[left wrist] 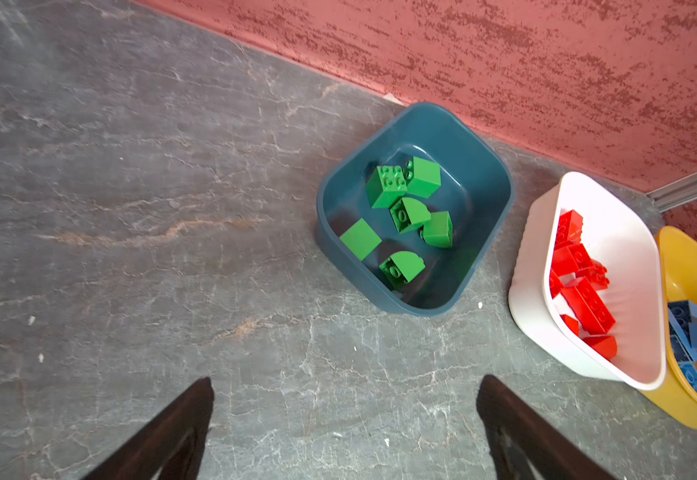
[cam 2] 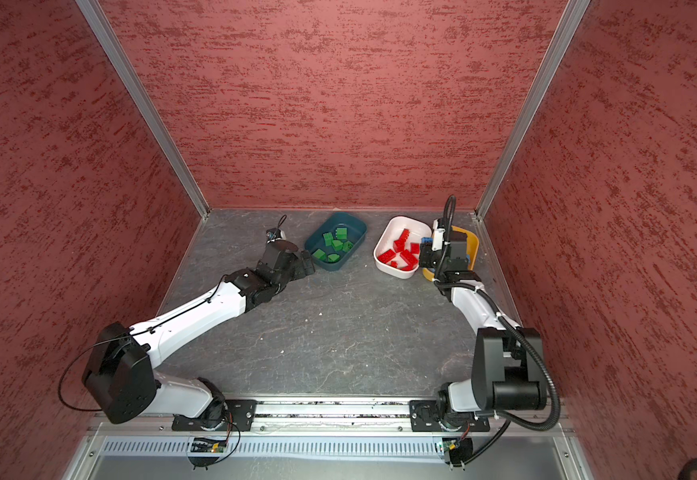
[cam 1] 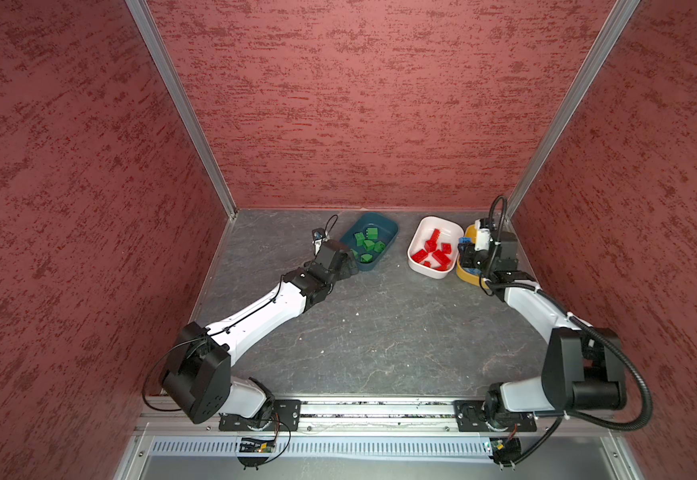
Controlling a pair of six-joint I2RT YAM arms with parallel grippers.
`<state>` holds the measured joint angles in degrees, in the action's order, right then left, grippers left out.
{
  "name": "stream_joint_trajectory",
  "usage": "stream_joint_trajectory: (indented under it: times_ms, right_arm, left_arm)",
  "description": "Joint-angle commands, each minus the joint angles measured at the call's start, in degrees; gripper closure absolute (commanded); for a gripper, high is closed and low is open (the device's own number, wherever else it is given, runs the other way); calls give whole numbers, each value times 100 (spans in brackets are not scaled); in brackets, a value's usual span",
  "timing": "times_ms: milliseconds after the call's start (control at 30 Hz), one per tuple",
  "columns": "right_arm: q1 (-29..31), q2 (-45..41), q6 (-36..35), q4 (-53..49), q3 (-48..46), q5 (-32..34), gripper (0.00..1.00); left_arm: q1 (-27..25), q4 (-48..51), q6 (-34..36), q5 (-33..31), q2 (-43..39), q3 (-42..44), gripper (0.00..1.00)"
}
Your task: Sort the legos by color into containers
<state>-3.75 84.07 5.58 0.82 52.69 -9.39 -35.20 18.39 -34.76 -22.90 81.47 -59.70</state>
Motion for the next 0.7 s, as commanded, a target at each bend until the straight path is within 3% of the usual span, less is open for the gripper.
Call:
stream_joint_trajectory:
  times_ms: [0,200,367,500,667]
  right_arm:
    - [-524,552,137,-520,550,-116,74]
    - [-846,2016,-242,-1439,2151,-6,64]
    - [-847,2892,-286,-2038,3296,393,36]
    - [-829,2569,-254,-1981,3269,354,27]
    - [-835,1567,-101,-1515,2379,365,14]
  left_arm:
    - [114,49,113,-265,-69,-78,1]
    - [439,70,-148,-200,-371,224,1]
    - [623,131,-194,-263,-659,458,1]
    - [837,342,-123,-505,-978,653,1]
    - [1331,377,169,-789,-1553,1034,1]
